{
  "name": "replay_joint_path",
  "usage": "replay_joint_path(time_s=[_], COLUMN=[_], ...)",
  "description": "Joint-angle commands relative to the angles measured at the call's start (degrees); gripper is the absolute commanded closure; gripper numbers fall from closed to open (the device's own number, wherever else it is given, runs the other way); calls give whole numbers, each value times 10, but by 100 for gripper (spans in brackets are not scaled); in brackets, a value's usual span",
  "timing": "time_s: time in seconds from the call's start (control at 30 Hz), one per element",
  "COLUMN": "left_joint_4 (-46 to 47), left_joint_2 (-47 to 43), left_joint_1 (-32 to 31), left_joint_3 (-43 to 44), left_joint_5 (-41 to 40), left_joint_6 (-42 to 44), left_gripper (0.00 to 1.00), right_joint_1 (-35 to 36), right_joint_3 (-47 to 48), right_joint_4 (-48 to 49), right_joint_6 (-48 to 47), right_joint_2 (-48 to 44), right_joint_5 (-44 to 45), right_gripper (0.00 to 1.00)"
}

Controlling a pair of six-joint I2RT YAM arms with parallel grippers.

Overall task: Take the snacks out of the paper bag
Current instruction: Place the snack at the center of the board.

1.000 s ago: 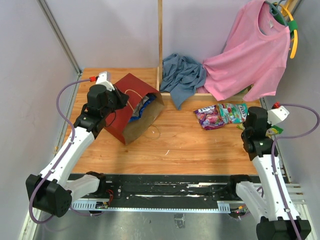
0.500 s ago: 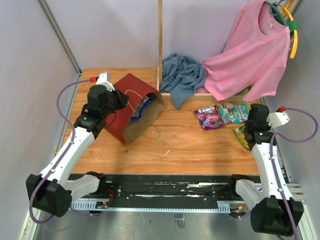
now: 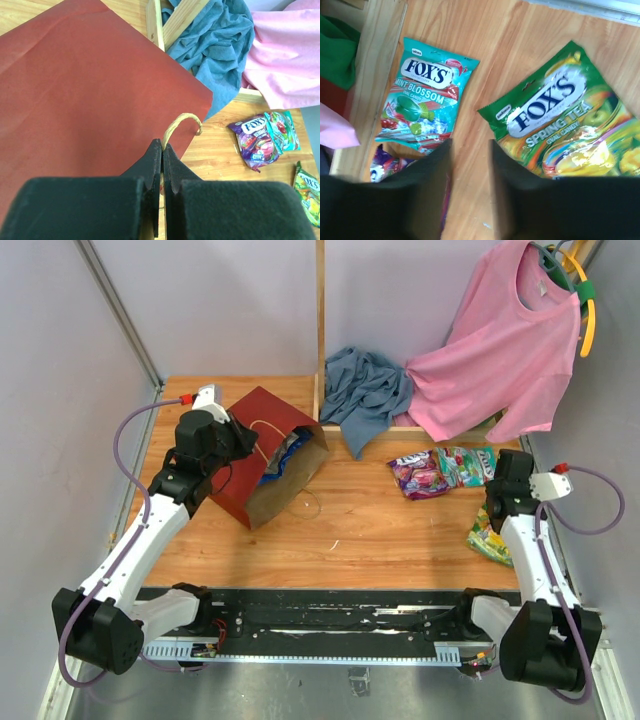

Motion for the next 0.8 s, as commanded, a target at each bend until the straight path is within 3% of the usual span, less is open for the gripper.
replay_joint_path(time_s=[0.0, 0.07, 0.13, 0.33, 0.47, 0.53, 0.77], left_joint_4=[16, 16, 16, 18, 17, 16, 13], left_joint_2=[-6, -6, -7, -9, -13, -16, -37], left_joint_1=[5, 5, 5, 4, 4, 5, 4], left_joint_3=[-2, -2, -3, -1, 0, 2, 5], left_joint_5=[-3, -3, -3, -1, -4, -9, -5], left_joint_6=[9, 9, 9, 8, 10, 12, 12], left_gripper=[99, 99, 100, 100, 100, 99, 99], right_joint_1=[-9, -10, -9, 43, 165, 229, 393], right_joint_3=[-3, -1, 2, -2, 28, 51, 157], right_joint_4=[22, 32, 41, 105, 111, 118, 150], right_joint_6=[27, 22, 11, -35, -103, -152, -340], right_joint_2=[15, 13, 2, -44, -39, -17, 148], right_joint_5=[-29, -40, -62, -91, 6, 40, -38], right_gripper=[46, 18, 1, 1, 1, 1, 1])
